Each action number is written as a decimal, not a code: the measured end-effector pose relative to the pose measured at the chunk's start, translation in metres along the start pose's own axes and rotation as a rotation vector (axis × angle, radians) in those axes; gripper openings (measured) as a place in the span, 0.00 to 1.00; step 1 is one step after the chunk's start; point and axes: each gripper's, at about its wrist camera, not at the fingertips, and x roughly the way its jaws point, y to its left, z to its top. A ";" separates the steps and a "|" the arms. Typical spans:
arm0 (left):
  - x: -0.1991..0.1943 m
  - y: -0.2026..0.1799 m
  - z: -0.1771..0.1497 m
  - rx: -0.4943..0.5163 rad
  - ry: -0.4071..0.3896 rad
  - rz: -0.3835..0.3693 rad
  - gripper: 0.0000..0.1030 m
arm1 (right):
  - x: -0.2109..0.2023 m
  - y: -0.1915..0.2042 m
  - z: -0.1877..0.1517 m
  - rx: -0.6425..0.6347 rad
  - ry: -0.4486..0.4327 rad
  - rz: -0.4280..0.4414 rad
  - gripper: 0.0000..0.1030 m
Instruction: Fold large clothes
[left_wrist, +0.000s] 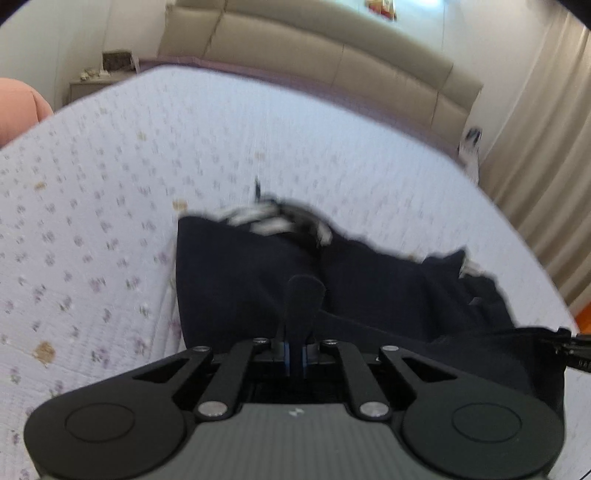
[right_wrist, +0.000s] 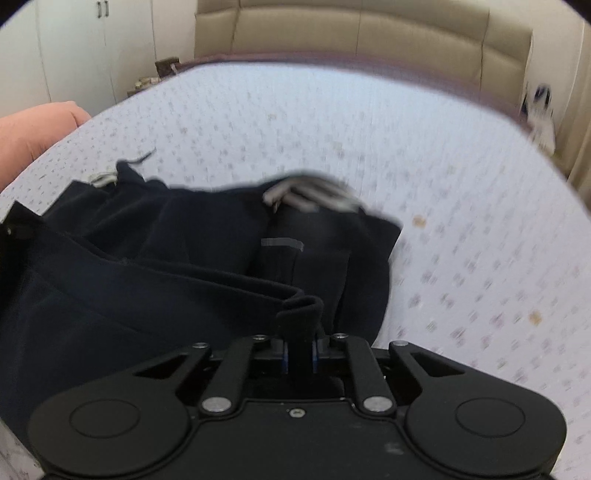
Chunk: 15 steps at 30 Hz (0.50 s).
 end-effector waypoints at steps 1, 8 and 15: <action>-0.007 0.000 0.004 -0.018 -0.022 -0.017 0.06 | -0.008 0.001 0.006 -0.007 -0.024 -0.003 0.12; -0.009 0.004 0.069 -0.083 -0.212 -0.080 0.06 | -0.007 0.003 0.076 -0.046 -0.220 -0.061 0.12; 0.062 0.011 0.127 -0.114 -0.281 0.009 0.06 | 0.082 -0.007 0.138 0.039 -0.239 -0.156 0.12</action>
